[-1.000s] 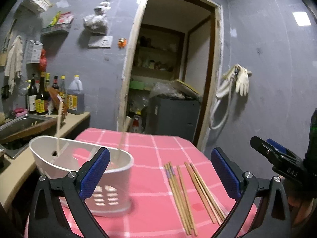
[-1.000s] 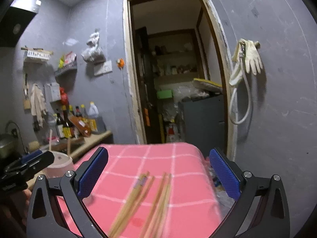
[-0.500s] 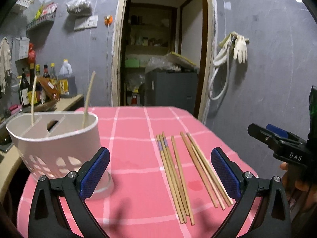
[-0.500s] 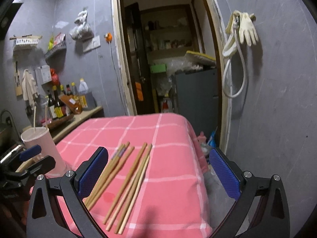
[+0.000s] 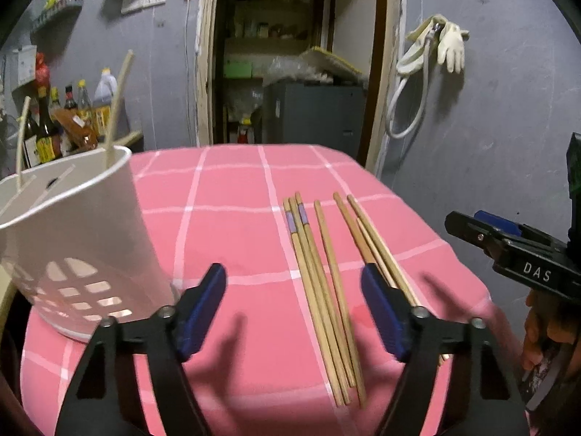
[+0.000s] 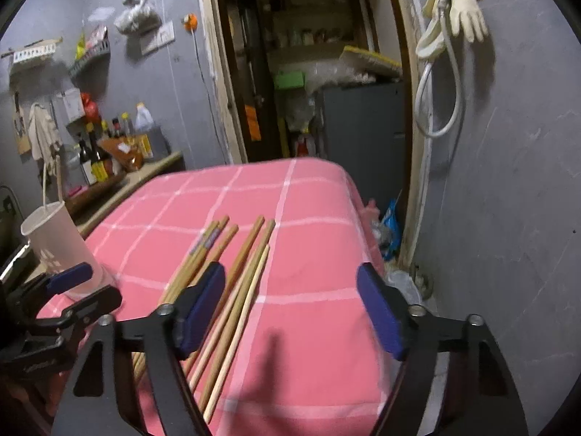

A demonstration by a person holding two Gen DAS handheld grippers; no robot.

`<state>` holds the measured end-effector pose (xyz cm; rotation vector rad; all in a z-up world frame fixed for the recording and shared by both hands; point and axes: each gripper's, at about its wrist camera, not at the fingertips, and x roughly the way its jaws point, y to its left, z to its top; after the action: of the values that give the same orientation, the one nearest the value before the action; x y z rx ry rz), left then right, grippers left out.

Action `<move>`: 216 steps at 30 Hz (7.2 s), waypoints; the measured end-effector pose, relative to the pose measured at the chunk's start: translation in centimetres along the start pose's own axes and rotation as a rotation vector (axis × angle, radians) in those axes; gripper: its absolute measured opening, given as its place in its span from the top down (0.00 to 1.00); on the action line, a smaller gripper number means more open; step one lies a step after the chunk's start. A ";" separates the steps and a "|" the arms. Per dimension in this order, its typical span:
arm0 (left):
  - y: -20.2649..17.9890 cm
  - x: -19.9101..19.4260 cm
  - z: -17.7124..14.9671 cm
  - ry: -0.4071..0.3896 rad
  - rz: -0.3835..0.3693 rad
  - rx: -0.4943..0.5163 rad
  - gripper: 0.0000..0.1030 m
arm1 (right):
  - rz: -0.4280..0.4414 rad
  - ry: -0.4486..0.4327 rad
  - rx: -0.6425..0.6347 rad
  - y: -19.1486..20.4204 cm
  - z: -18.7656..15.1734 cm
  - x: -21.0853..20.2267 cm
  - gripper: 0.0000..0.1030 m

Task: Organize utensils
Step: 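Return the right tool to the chopsticks and open around another one, then close the right tool on a purple-banded chopstick and lift it upright, then carry the banded chopstick with the right tool toward the white caddy, then open the right tool to drop the chopstick into the caddy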

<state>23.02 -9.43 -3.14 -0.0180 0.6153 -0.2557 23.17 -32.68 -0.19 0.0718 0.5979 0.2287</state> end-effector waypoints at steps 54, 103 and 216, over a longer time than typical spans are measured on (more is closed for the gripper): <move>1.9 9.7 3.3 0.302 -0.047 -0.094 0.90 | 0.031 0.357 -0.024 2.4 1.3 9.4 0.91; 9.6 -11.5 9.5 -0.432 -0.092 -0.207 0.96 | 0.499 -0.444 0.122 14.7 9.2 -3.0 0.97; 9.9 -13.2 4.1 -0.464 -0.026 -0.176 0.12 | 0.140 -0.481 -0.002 8.5 4.2 -7.8 0.00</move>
<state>17.29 3.14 6.82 -0.2489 0.1738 -0.2117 17.63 -26.23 8.72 0.1614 0.1135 0.3349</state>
